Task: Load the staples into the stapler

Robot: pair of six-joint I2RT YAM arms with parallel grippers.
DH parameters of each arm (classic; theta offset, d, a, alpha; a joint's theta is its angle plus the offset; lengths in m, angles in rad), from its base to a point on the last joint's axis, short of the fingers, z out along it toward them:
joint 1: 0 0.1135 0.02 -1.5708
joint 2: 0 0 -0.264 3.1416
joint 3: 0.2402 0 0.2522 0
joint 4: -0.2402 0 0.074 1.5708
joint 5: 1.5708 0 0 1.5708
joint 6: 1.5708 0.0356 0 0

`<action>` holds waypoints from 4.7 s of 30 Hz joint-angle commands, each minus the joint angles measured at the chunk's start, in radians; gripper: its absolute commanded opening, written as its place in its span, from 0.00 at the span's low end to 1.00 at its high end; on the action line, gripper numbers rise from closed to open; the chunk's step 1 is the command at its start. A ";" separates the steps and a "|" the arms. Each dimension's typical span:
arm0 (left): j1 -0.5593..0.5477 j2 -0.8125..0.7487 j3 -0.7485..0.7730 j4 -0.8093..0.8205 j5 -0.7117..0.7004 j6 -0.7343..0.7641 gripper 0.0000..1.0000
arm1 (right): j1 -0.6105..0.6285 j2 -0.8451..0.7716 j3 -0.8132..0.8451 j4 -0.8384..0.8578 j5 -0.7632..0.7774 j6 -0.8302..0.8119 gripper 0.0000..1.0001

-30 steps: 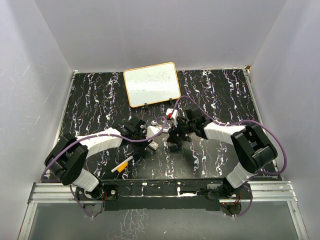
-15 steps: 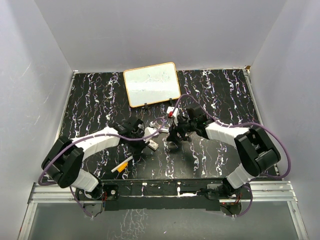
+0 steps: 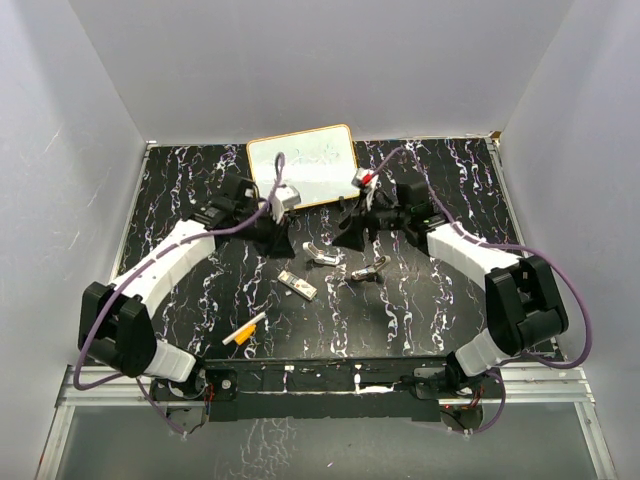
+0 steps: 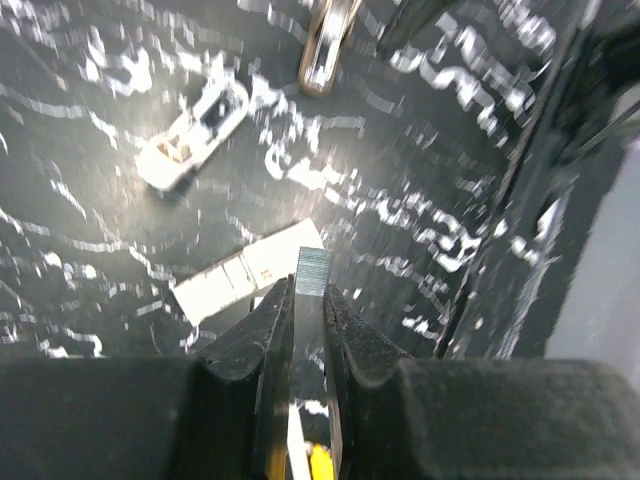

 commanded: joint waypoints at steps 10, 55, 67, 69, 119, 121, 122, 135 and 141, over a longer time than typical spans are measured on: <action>0.034 0.109 0.163 0.449 0.496 -0.602 0.09 | -0.055 -0.079 0.014 0.480 -0.218 0.636 0.65; 0.034 0.117 0.066 0.694 0.532 -0.796 0.09 | -0.029 -0.024 -0.054 0.790 -0.193 0.909 0.35; 0.033 0.114 0.063 0.693 0.532 -0.793 0.09 | -0.029 -0.024 -0.059 0.789 -0.185 0.907 0.28; 0.034 0.115 0.063 0.696 0.531 -0.793 0.09 | -0.028 -0.024 -0.062 0.789 -0.183 0.907 0.26; 0.091 0.117 0.076 0.271 -0.039 -0.346 0.59 | -0.206 -0.109 -0.079 0.338 -0.108 0.408 0.12; 0.081 0.138 0.067 0.262 -0.087 -0.297 0.64 | -0.210 -0.121 -0.072 0.234 -0.078 0.292 0.11; 0.074 0.152 0.064 0.255 -0.090 -0.258 0.66 | -0.211 -0.128 -0.071 0.202 -0.065 0.246 0.11; 0.037 0.298 0.047 0.282 0.040 0.556 0.71 | -0.222 -0.189 -0.113 0.120 -0.035 0.086 0.11; -0.008 0.369 0.111 0.192 0.105 0.726 0.67 | -0.244 -0.194 -0.118 0.119 -0.049 0.090 0.11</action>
